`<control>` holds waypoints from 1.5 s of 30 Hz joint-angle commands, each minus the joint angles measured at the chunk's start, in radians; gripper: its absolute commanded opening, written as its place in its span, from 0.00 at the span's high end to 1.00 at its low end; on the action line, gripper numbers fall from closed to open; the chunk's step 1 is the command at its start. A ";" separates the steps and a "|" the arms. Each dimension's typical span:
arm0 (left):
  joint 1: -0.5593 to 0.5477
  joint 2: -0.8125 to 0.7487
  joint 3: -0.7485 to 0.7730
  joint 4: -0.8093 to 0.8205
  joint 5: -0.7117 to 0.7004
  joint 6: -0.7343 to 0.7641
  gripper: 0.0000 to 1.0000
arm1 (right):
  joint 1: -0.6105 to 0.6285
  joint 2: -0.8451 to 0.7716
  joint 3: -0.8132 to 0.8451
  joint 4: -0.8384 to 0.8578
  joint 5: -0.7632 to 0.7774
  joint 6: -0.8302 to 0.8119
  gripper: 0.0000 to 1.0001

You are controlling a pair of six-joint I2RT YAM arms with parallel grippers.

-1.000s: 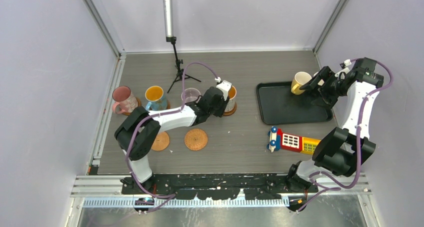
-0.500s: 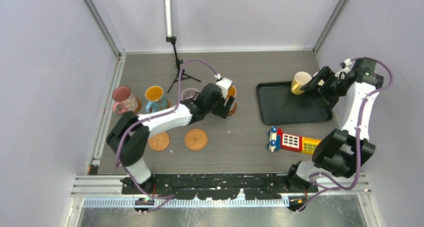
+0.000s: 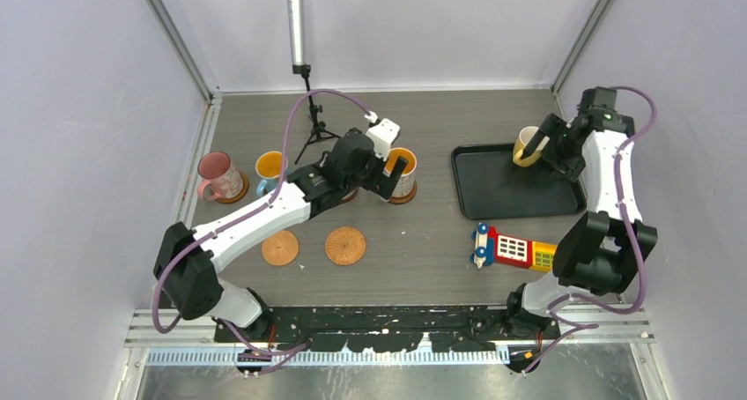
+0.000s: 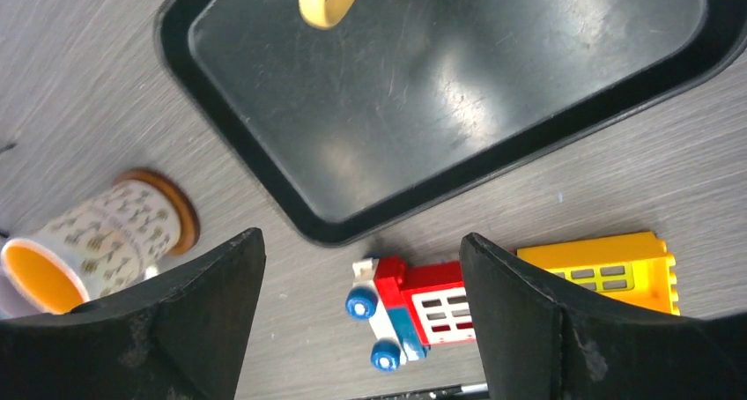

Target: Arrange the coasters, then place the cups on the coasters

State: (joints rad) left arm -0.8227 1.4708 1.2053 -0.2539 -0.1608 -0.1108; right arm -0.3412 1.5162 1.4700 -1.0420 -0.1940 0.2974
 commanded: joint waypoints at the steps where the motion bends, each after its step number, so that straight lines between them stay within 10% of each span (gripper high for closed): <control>1: 0.000 -0.073 0.017 -0.052 -0.062 0.061 0.00 | 0.081 0.090 0.048 0.105 0.185 0.088 0.15; 22: 0.056 -0.130 0.007 -0.118 -0.122 0.096 0.00 | 0.188 0.437 0.249 0.181 0.391 0.113 0.38; 45: 0.057 -0.099 0.025 -0.121 -0.087 0.106 0.00 | 0.208 0.255 0.067 0.133 0.213 0.085 1.00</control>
State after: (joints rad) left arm -0.7700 1.3777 1.2053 -0.3775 -0.2657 -0.0170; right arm -0.1493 1.8771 1.5677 -0.8974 0.0677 0.3767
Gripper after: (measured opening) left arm 0.996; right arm 0.243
